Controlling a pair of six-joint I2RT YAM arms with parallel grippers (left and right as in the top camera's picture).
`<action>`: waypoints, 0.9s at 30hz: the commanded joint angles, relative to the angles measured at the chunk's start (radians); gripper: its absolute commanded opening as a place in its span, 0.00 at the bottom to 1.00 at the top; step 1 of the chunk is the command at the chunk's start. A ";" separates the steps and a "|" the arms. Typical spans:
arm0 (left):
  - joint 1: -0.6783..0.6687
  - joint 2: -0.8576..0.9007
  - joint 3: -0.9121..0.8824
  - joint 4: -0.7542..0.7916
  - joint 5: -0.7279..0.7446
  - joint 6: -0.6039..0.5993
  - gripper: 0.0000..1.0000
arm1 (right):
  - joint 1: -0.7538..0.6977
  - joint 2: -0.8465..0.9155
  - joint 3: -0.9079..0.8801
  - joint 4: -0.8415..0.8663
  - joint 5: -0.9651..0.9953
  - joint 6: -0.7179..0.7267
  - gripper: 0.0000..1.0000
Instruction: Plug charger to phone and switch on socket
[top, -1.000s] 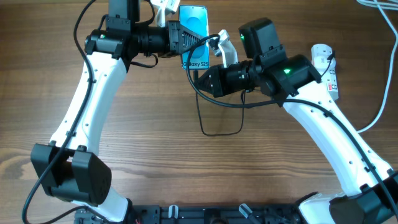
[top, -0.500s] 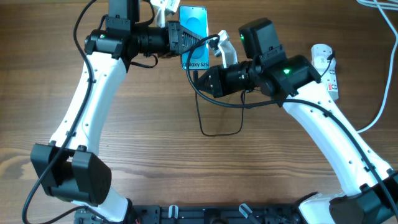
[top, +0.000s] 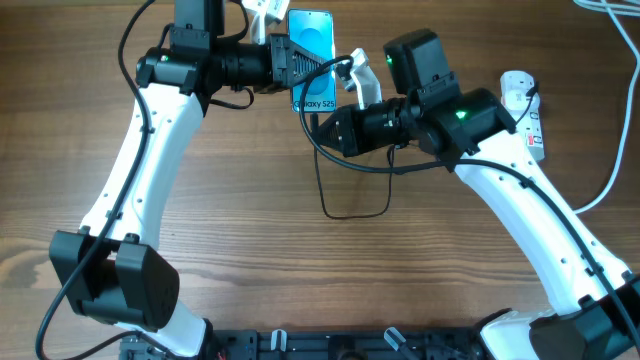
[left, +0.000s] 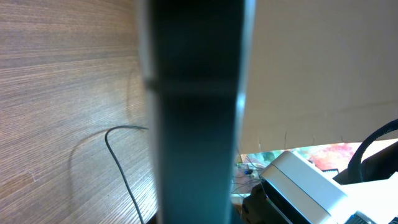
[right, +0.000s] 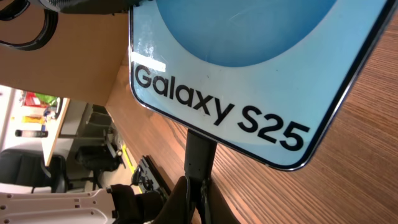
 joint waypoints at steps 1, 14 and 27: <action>-0.016 -0.016 0.005 -0.023 0.091 0.012 0.04 | -0.015 0.002 0.017 0.048 0.052 0.004 0.04; -0.016 -0.016 0.005 -0.023 0.092 0.039 0.04 | -0.015 0.002 0.017 0.050 0.051 0.027 0.04; -0.016 -0.016 0.006 -0.031 0.092 0.091 0.04 | -0.015 0.002 0.017 0.118 0.055 0.067 0.04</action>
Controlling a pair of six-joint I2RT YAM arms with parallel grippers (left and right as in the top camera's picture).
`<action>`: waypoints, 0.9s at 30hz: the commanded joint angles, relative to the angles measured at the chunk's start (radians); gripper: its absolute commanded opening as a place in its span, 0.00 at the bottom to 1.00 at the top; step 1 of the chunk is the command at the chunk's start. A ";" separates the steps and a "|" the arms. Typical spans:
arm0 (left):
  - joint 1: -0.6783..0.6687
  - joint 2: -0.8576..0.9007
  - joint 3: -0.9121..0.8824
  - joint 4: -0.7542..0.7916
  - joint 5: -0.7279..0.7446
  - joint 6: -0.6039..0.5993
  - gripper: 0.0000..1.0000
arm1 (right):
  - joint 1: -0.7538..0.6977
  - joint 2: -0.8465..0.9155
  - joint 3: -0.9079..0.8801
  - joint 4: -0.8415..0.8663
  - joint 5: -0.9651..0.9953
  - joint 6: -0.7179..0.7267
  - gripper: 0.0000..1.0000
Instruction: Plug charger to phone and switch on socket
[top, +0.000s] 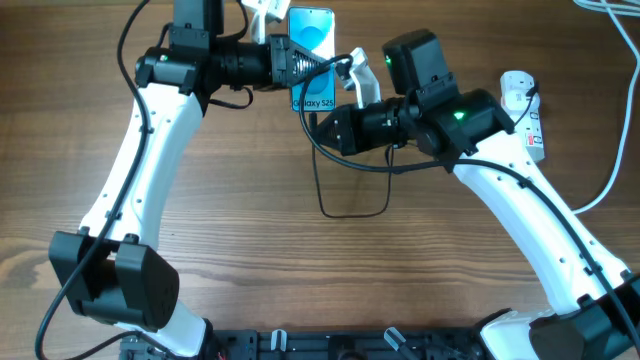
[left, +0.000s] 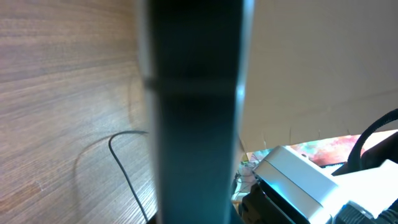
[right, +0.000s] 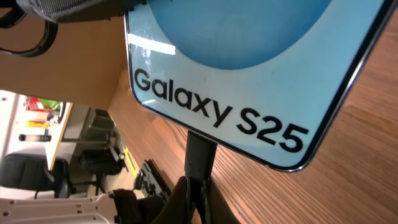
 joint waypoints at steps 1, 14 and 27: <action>-0.018 -0.016 -0.002 -0.035 0.087 0.032 0.04 | -0.019 0.002 0.026 0.089 0.054 0.041 0.04; -0.018 -0.016 -0.002 -0.061 0.088 0.058 0.04 | -0.022 0.002 0.026 0.122 0.046 0.040 0.04; -0.018 -0.016 -0.002 -0.064 0.089 0.058 0.04 | -0.078 0.002 0.026 0.166 -0.006 0.057 0.05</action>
